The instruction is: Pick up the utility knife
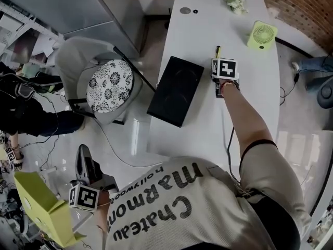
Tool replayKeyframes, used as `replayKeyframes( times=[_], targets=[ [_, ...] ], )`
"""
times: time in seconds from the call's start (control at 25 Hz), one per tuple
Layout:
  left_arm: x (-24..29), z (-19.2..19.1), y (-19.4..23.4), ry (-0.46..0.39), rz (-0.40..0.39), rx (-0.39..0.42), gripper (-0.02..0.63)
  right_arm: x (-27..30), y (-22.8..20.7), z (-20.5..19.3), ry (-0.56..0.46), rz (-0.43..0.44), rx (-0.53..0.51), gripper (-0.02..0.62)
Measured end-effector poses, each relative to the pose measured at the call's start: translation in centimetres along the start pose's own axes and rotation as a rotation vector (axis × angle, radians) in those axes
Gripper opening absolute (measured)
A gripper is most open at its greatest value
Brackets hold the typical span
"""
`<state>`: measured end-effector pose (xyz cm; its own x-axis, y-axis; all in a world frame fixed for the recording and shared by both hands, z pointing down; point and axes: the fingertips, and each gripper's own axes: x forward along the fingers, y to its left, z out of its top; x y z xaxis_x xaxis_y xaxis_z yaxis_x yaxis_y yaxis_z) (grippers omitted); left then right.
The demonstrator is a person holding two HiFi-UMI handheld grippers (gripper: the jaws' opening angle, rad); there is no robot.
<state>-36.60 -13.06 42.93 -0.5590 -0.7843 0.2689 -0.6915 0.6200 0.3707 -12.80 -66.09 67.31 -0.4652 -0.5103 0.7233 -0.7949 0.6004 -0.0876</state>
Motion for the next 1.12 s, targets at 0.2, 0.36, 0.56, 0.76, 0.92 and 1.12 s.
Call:
replayKeyframes(
  times=[0.2, 0.36, 0.56, 0.76, 0.92, 1.12],
  targets=[
    [0.2, -0.4, 0.2, -0.010, 0.022, -0.020, 0.000, 0.2, -1.1, 0.3, 0.013, -0.005, 0.040, 0.067],
    [0.2, -0.4, 0.0, -0.011, 0.016, -0.020, 0.000, 0.2, -1.2, 0.4, 0.022, 0.008, 0.054, 0.060],
    [0.7, 0.0, -0.7, -0.014, 0.006, 0.030, 0.000, 0.0, -1.0, 0.4, 0.021, 0.009, 0.035, 0.057],
    [0.7, 0.4, -1.4, -0.019, -0.025, 0.016, 0.000, -1.5, -0.6, -0.9, 0.038, 0.031, 0.066, 0.055],
    [1.1, 0.6, -2.2, -0.022, -0.057, 0.040, 0.000, -3.0, 0.1, -2.5, 0.040, 0.064, 0.091, 0.054],
    [1.8, 0.2, -3.5, -0.008, -0.116, 0.057, 0.000, -5.6, 0.6, -4.3, 0.035, 0.101, 0.145, 0.054]
  ],
)
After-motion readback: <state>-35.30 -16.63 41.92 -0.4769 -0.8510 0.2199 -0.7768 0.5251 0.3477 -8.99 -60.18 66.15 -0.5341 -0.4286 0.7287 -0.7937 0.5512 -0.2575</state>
